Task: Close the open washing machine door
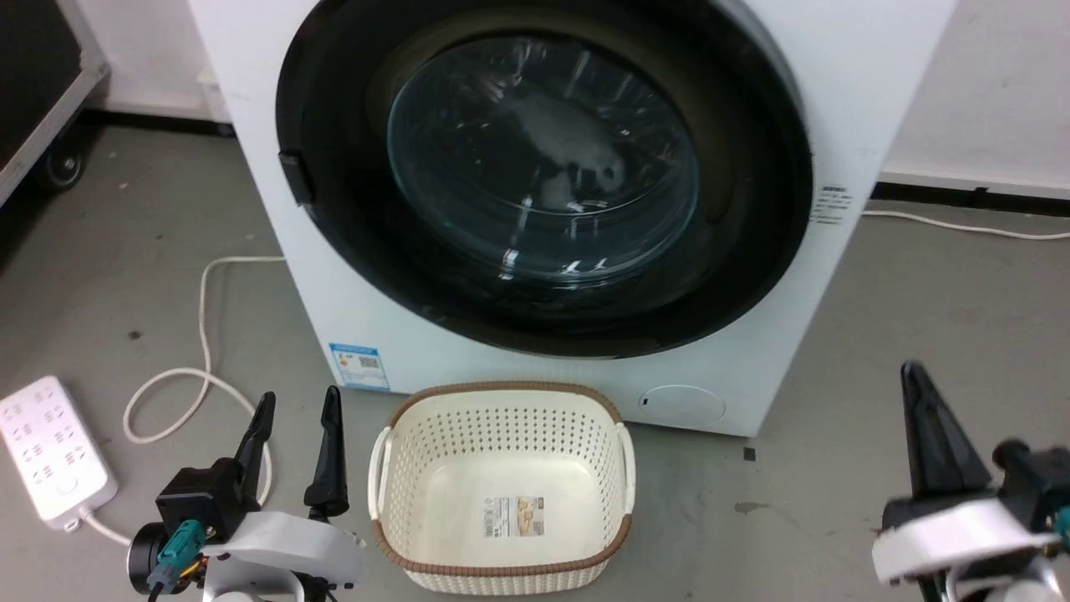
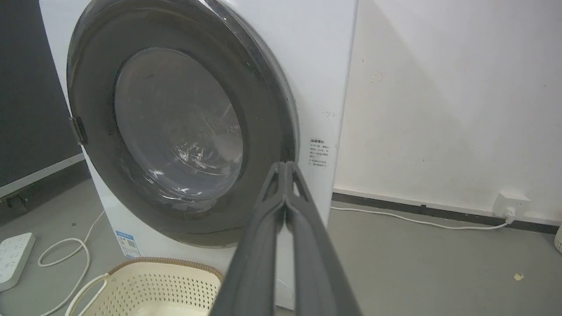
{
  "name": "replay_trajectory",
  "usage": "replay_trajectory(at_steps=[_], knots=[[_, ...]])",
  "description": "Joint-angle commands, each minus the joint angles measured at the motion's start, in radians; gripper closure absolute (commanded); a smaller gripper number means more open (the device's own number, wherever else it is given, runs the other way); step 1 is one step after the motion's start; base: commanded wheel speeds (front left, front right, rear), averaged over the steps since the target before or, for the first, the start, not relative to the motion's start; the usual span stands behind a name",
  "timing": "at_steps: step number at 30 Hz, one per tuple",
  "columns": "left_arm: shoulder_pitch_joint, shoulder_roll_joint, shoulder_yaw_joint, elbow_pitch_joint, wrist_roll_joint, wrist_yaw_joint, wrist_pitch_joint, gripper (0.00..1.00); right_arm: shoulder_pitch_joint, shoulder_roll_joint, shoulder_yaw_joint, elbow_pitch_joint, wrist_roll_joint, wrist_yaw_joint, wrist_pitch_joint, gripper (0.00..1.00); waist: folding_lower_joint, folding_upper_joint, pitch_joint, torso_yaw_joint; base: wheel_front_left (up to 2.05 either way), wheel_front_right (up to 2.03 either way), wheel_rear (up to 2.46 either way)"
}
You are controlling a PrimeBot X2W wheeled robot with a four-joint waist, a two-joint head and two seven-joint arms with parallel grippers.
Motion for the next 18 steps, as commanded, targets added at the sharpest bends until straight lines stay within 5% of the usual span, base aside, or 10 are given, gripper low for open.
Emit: replay_trajectory(at_steps=[1, 10, 11, 12, 13, 18], knots=[[0.013, 0.000, -0.003, 0.003, -0.001, 0.004, -0.003, 0.00, 0.031, -0.003, 0.004, -0.016, 0.014, -0.001, 0.006, 1.00, 0.0003, 0.0000, -0.016, -0.015, 0.00, 0.00, 0.00], [0.013, 0.016, -0.028, 0.029, 0.018, 0.013, 0.029, 0.00, 0.137, -0.003, 0.028, -0.045, 0.048, -0.001, 0.071, 1.00, 0.0003, 0.0000, -0.034, -0.027, 0.00, 0.00, 0.00], [0.012, 0.017, -0.033, 0.030, 0.023, 0.015, 0.032, 0.00, 0.142, -0.003, 0.029, -0.046, 0.047, -0.001, 0.074, 0.91, 0.0003, 0.0000, -0.035, -0.027, 0.00, 0.00, 0.00], [0.010, 0.020, -0.038, 0.032, 0.030, 0.018, 0.035, 0.00, 0.146, -0.003, 0.030, -0.048, 0.047, -0.001, 0.076, 0.51, 0.0003, 0.0000, -0.036, -0.027, 0.00, 0.00, 0.00], [0.010, 0.021, -0.042, 0.033, 0.035, 0.021, 0.039, 0.00, 0.149, -0.003, 0.029, -0.049, 0.047, -0.001, 0.079, 0.00, 0.0003, 0.0000, -0.037, -0.027, 0.00, 0.00, 0.00], [0.005, 0.034, -0.059, 0.036, 0.064, 0.041, 0.055, 0.00, 0.157, -0.003, 0.024, -0.055, 0.045, -0.001, 0.089, 0.00, 0.0003, 0.0000, -0.040, -0.025, 0.00, 0.00, 0.00]])
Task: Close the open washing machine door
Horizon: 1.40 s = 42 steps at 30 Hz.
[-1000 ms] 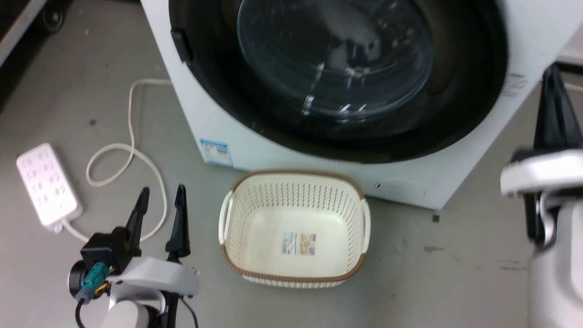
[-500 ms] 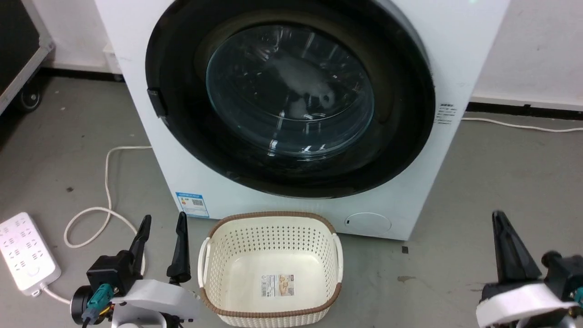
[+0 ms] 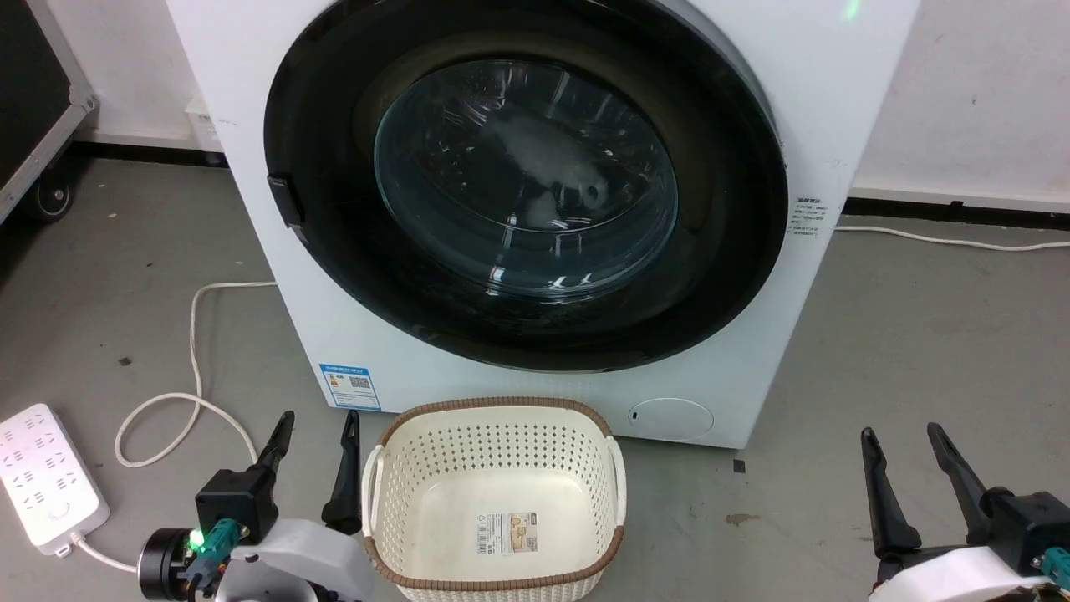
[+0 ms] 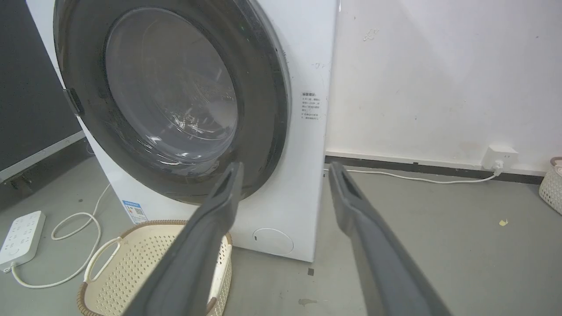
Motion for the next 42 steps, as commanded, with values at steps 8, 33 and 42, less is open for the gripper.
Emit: replay_trajectory(at_steps=[8, 33, 42], knots=[[0.000, 0.012, -0.009, 0.001, 0.009, 0.021, 0.024, 0.00, 0.016, -0.002, 0.002, -0.008, -0.007, -0.001, 0.017, 0.00, 0.0000, 0.0000, -0.002, -0.001, 0.00, 0.00, 0.00], [0.004, -0.001, 0.002, -0.008, 0.011, 0.019, 0.037, 1.00, -0.003, 0.000, 0.023, -0.005, -0.004, 0.000, 0.024, 1.00, 0.0000, 0.0000, 0.003, 0.004, 0.00, 0.00, 0.00], [0.012, -0.017, 0.019, -0.027, 0.040, 0.010, 0.053, 1.00, -0.006, 0.000, 0.033, -0.010, -0.010, 0.000, 0.035, 1.00, 0.0000, 0.0000, 0.006, 0.009, 0.00, 0.00, 0.00]])
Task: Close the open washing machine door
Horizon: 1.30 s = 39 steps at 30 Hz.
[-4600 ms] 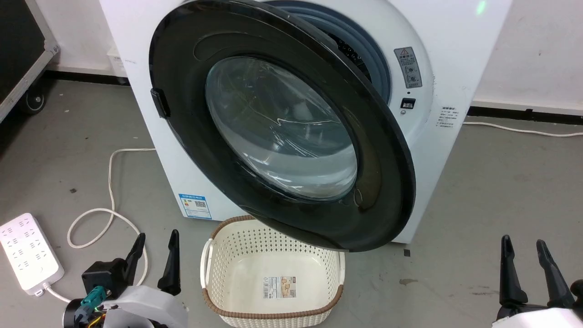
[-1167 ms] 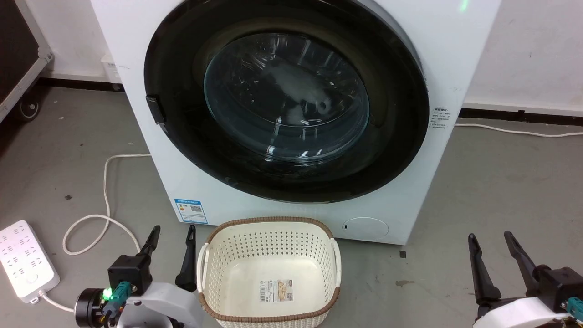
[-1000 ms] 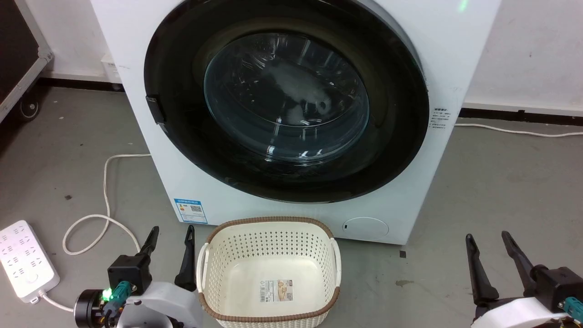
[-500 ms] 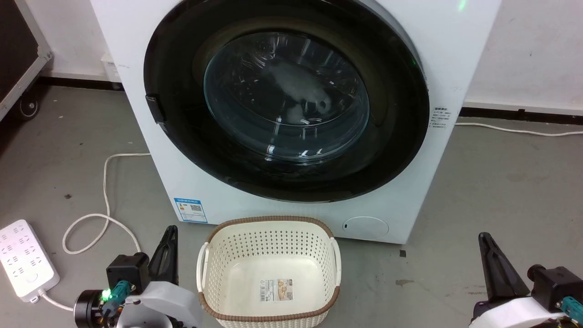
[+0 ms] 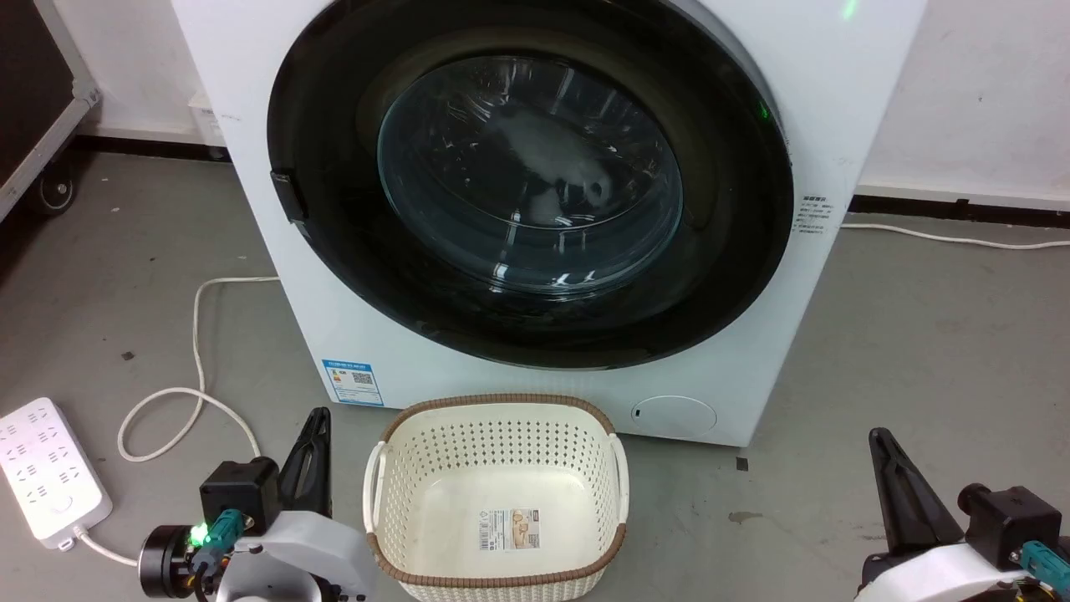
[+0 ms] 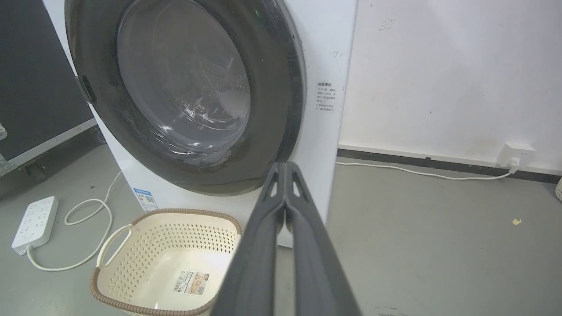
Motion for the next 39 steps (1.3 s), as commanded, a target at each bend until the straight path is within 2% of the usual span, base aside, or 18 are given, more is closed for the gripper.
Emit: replay_trajectory(at_steps=[1, 39], knots=[[0.013, -0.005, 0.007, -0.007, 0.011, -0.005, 0.004, 1.00, -0.005, 0.000, 0.003, -0.007, -0.007, 0.000, 0.003, 1.00, 0.0000, 0.0000, 0.000, 0.001, 0.00, 0.00, 0.00], [0.041, -0.057, 0.065, -0.072, 0.109, -0.036, 0.057, 1.00, -0.017, -0.001, 0.035, -0.024, -0.029, 0.000, 0.043, 1.00, 0.0000, 0.0000, 0.011, 0.020, 0.00, 0.00, 0.00]])
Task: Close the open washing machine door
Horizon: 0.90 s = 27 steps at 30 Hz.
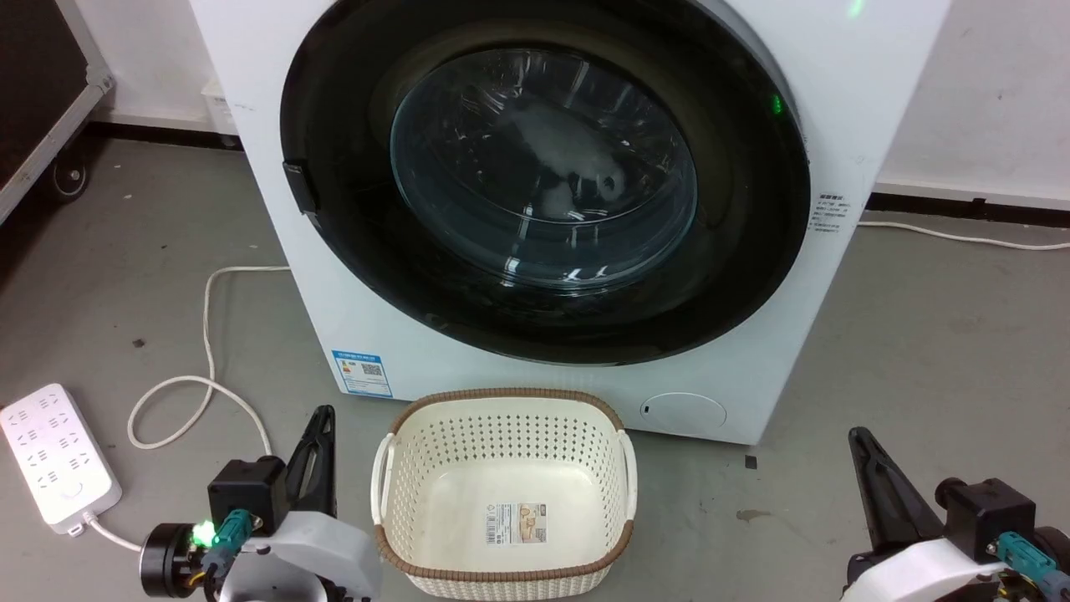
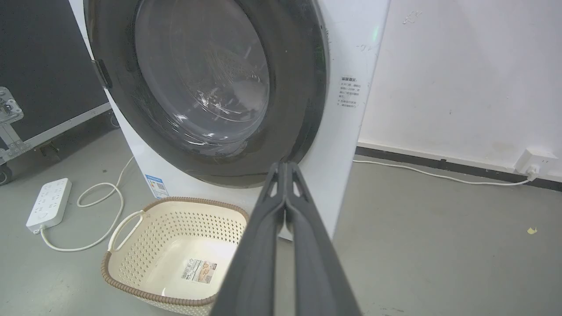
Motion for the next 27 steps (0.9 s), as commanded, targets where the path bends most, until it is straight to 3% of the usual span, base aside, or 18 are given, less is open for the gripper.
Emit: replay_trajectory(at_steps=[1, 27], knots=[[0.015, -0.005, 0.007, -0.009, 0.013, -0.006, 0.004, 1.00, -0.014, -0.001, 0.003, -0.008, -0.006, 0.000, 0.007, 1.00, 0.0000, -0.0001, 0.000, 0.001, 0.00, 0.00, 0.00], [0.036, -0.043, 0.050, -0.057, 0.084, -0.029, 0.043, 1.00, -0.023, -0.002, 0.027, -0.021, -0.021, 0.000, 0.037, 1.00, 0.0000, -0.0001, 0.008, 0.015, 0.00, 0.00, 0.00]])
